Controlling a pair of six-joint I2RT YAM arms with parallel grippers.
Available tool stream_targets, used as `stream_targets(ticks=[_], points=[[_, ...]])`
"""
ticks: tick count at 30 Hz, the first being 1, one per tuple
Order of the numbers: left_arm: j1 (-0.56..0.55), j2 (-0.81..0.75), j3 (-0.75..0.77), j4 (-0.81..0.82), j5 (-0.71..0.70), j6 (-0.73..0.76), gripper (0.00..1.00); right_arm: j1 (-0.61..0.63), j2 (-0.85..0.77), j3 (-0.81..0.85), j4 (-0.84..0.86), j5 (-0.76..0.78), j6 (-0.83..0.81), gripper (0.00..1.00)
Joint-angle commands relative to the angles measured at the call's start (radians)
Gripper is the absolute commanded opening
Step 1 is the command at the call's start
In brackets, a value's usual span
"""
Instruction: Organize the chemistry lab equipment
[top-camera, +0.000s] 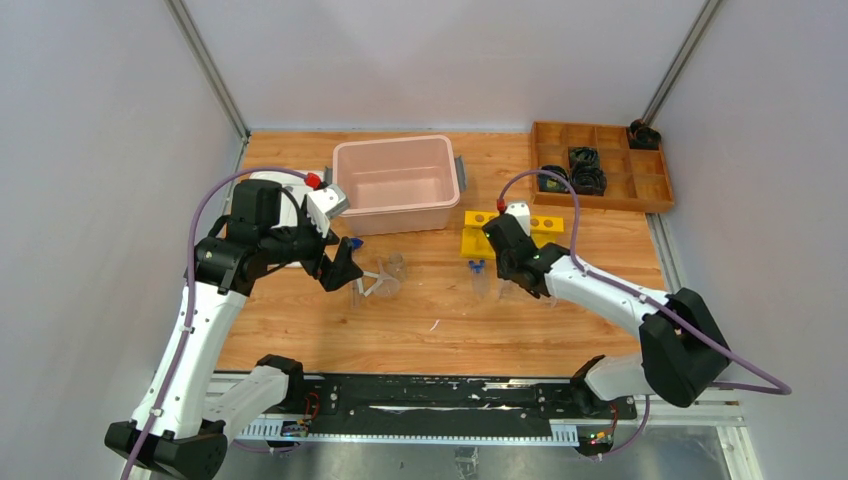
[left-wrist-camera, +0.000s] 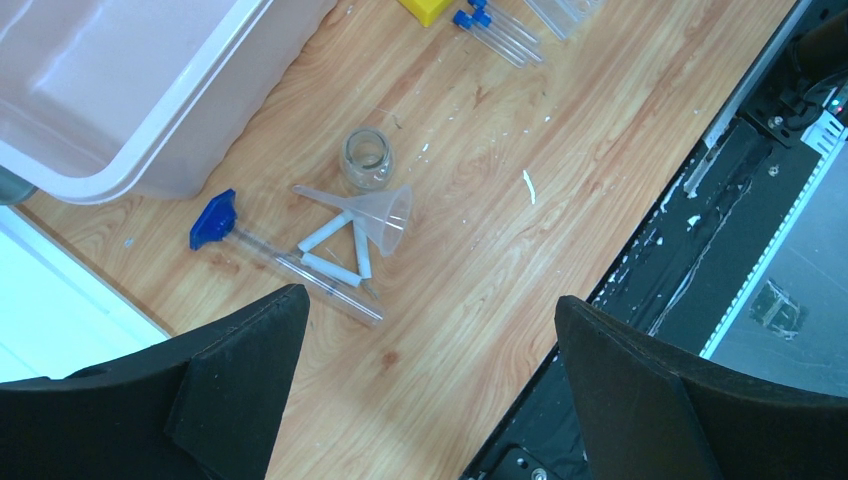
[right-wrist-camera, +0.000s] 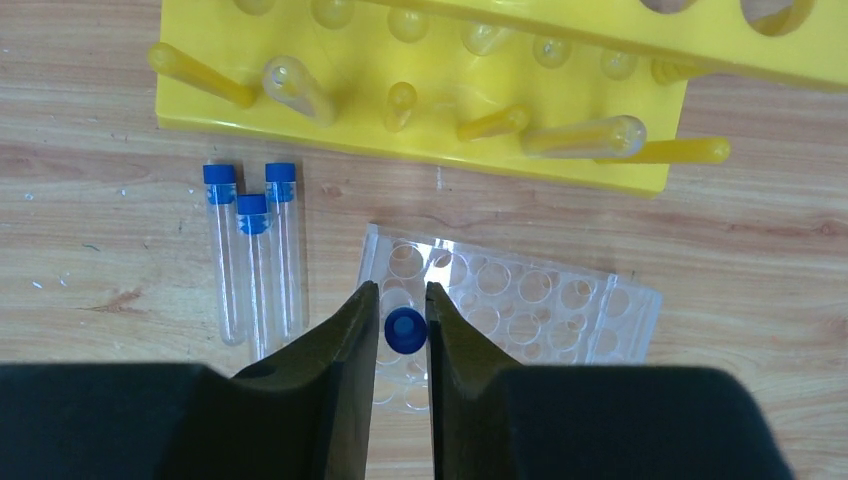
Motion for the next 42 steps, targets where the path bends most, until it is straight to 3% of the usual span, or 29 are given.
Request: stream_targets(ticks=[1,13,20,29,42], points=[[-0.004,-0.006,0.011,0.015,-0.002,0.011,1.00,-0.022,-0.053,-0.022,-0.004,-0.002,0.047,0.29],[-0.004,-0.013,0.020,0.015,-0.001,0.005,1.00,-0.046,-0.119,0.016,-0.062,-0.049,0.063,0.42],[-0.004,-0.006,0.029,0.015,-0.005,-0.004,1.00,0.033,-0.133,0.128,-0.158,-0.025,0.095,0.40],[-0.004,-0.010,0.030,0.014,-0.014,-0.010,1.00,0.098,0.171,0.205,-0.107,-0.201,0.136,0.34],[-0.004,-0.021,0.022,0.014,-0.012,-0.009,1.00,0.097,0.380,0.304,-0.079,-0.194,0.118,0.32]])
